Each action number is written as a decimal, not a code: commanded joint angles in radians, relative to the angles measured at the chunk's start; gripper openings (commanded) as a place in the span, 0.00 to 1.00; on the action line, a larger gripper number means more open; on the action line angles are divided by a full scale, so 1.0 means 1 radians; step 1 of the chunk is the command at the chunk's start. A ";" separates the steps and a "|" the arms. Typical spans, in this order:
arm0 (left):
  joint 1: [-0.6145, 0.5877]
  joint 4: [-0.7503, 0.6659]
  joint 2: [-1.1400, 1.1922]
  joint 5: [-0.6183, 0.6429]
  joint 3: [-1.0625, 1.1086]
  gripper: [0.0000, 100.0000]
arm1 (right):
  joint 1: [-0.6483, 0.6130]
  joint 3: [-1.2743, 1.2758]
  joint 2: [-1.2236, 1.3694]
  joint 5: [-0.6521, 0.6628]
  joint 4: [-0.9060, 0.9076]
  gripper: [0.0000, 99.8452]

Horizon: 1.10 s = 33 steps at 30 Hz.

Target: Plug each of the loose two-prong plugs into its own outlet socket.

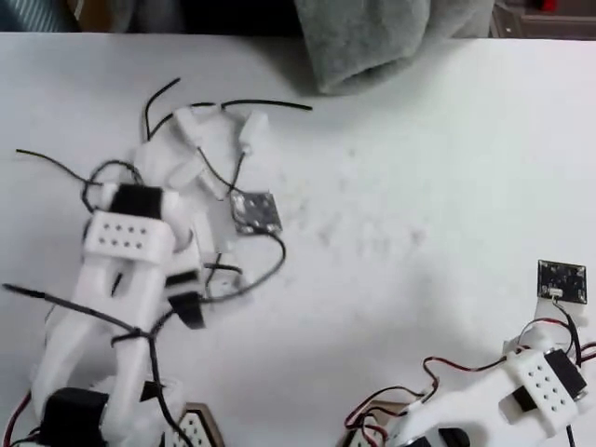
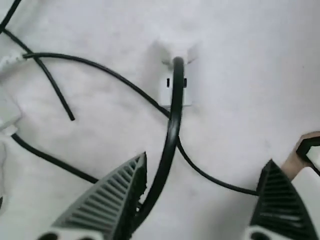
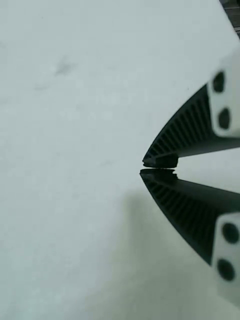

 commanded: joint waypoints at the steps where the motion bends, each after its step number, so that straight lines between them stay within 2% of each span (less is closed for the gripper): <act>1: 0.031 -0.186 -0.042 0.072 0.098 0.35 | 0.013 -0.054 -0.021 0.008 -0.018 0.02; 8: 0.061 -0.466 -0.038 0.101 0.245 0.35 | 0.013 -0.054 -0.021 0.008 -0.018 0.02; 19: 0.162 -0.720 -0.036 0.112 0.433 0.35 | 0.013 -0.051 -0.021 0.008 -0.018 0.02; 23: 0.156 -0.786 -0.035 0.244 0.434 0.34 | 0.013 -0.049 -0.021 0.008 -0.018 0.02; 25: 0.157 -0.792 -0.035 0.279 0.436 0.29 | 0.013 -0.049 -0.021 0.008 -0.018 0.02; 30: 0.157 -0.787 0.008 0.278 0.428 0.10 | 0.015 -0.049 -0.021 0.008 -0.018 0.02; 33: 0.160 -0.758 0.053 0.278 0.391 0.06 | 0.015 -0.049 -0.021 0.008 -0.018 0.02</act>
